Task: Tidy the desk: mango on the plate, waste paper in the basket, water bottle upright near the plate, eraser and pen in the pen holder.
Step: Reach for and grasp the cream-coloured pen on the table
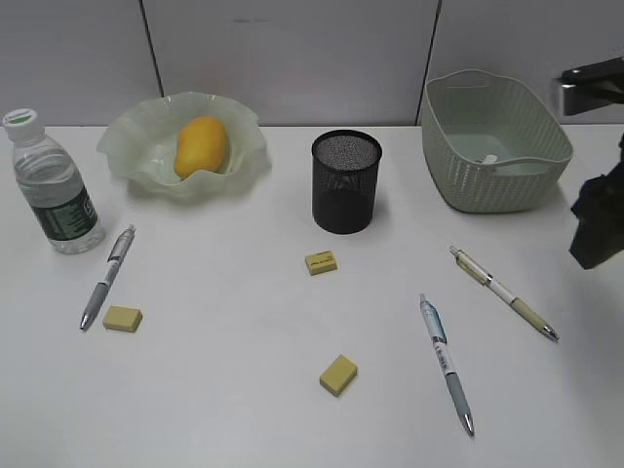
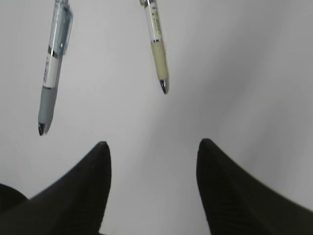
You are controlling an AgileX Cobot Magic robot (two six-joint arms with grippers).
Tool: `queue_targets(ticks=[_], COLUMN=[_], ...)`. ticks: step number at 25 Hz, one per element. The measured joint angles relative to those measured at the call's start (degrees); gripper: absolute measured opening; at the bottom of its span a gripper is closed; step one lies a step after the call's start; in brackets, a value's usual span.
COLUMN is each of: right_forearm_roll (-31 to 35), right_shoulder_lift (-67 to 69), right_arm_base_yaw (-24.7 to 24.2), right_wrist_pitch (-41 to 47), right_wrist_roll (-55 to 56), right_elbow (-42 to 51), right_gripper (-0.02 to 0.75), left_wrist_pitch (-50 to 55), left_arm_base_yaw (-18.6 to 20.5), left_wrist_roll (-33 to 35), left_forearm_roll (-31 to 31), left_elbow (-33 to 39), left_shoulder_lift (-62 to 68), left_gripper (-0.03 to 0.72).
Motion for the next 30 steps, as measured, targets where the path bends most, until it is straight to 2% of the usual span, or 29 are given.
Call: queue_targets(ticks=[7, 14, 21, 30], right_forearm_roll=[2.02, 0.81, -1.46, -2.61], right_shoulder_lift=[7.6, 12.85, 18.86, 24.4], right_arm_base_yaw=[0.4, 4.51, 4.56, 4.56], right_wrist_pitch=[-7.8, -11.27, -10.34, -10.32], right_wrist_roll=[-1.23, -2.9, -2.9, -2.96], right_elbow=[-0.3, -0.86, -4.58, -5.9], right_gripper=[0.445, 0.443, 0.382, 0.372], left_wrist_pitch=[0.0, -0.05, -0.05, -0.05], left_arm_base_yaw=[0.0, 0.0, 0.0, 0.0], left_wrist_roll=[0.0, 0.0, 0.0, 0.0], left_forearm_roll=[0.0, 0.0, 0.0, 0.0], left_elbow=[0.0, 0.14, 0.16, 0.16], left_shoulder_lift=[0.0, 0.0, 0.0, 0.0], left_gripper=[0.496, 0.496, 0.496, 0.496])
